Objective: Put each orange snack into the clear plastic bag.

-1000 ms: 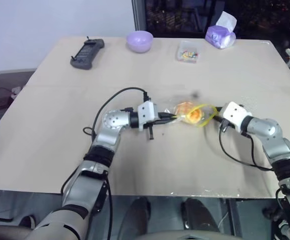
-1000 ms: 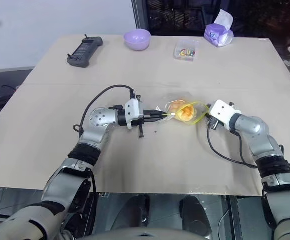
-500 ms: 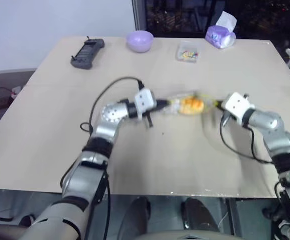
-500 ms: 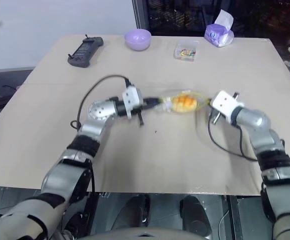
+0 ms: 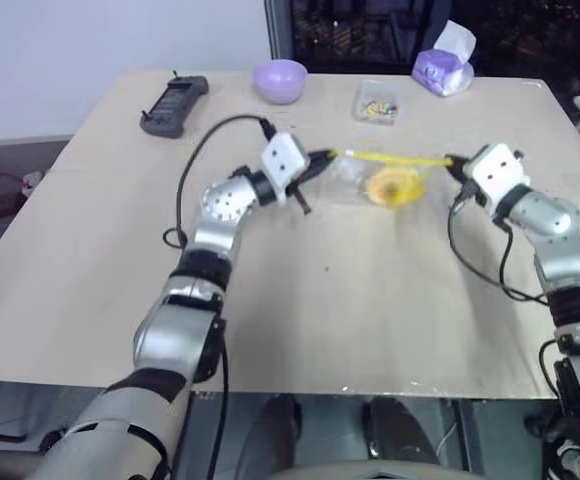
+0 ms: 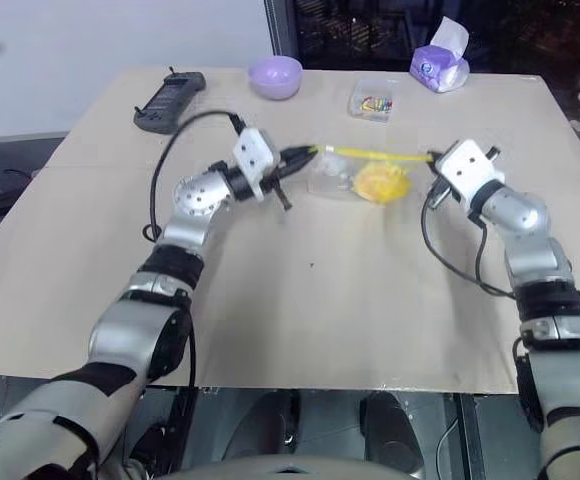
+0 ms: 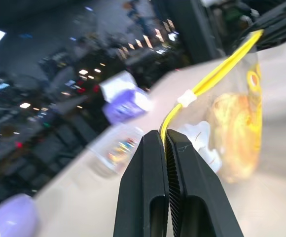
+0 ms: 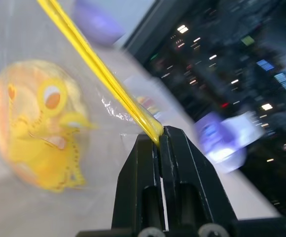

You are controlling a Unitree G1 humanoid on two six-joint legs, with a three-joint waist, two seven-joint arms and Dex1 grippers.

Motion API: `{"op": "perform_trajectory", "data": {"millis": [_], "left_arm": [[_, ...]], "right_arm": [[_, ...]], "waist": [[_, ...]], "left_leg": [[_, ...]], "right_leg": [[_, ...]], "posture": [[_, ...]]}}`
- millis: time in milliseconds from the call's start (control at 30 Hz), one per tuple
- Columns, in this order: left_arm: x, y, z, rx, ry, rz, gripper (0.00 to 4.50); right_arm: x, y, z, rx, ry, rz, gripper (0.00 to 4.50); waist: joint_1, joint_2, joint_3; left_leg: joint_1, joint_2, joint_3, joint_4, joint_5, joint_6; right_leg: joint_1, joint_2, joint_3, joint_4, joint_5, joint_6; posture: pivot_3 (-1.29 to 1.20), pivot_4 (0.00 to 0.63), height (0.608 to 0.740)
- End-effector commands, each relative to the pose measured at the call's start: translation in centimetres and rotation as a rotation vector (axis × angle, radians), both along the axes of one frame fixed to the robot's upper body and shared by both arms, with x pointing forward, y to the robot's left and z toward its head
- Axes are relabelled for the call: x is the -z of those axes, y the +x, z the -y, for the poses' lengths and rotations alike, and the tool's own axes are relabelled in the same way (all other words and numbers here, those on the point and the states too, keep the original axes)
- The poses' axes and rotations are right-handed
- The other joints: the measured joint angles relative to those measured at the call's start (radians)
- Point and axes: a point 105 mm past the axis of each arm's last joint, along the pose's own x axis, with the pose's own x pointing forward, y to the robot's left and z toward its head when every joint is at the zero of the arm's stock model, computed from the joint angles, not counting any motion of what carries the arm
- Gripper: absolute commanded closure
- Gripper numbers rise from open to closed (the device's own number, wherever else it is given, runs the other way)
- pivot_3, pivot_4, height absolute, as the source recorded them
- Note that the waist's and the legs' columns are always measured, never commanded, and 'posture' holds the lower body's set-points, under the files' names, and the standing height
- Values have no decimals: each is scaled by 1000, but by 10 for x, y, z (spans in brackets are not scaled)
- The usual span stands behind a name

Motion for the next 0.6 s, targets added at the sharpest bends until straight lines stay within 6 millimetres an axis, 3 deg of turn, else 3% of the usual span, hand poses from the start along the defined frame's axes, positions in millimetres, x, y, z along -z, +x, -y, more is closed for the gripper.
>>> {"op": "perform_trajectory", "data": {"millis": [33,100,200,233,367,467,600], "left_arm": [[24,-21,0,73,-8,-78,4500],[28,-26,3,78,-51,-122,4500],[28,-32,8,81,-86,-158,4500],[29,-34,9,79,-91,-167,4500],[33,-41,11,68,-117,-193,4500],[32,-44,13,66,-124,-204,4500],[33,-49,15,76,-125,-218,4500]], "right_arm": [[19,-26,-2,-109,-98,-147,4206],[24,-37,-2,-146,-145,-213,3635],[33,-57,6,-180,-199,-397,2186],[32,-64,5,-203,-211,-443,1917],[3,-75,-18,-265,-284,-405,1917],[-7,-80,-37,-314,-307,-368,1917],[-40,-75,-96,-423,-146,-197,1917]], "waist": [[1,0,0],[1,1,0],[3,1,0],[5,0,0],[-3,1,0],[-2,1,0],[-4,0,0]], "left_leg": [[0,0,0,1,0,0],[1,0,0,1,0,0],[0,0,-1,3,0,0],[0,0,-1,3,0,1],[1,0,-1,3,-2,4],[1,1,-2,3,-2,4],[1,1,-2,3,-2,3]], "right_leg": [[0,0,0,1,0,0],[1,0,0,1,0,0],[1,0,0,2,0,0],[1,0,0,2,0,0],[2,0,0,2,0,0],[2,1,0,2,0,0],[2,1,0,2,0,0]], "posture": [[0,150,740],[0,150,740],[0,150,740],[0,150,740],[0,150,740],[0,150,740],[0,150,740]]}}
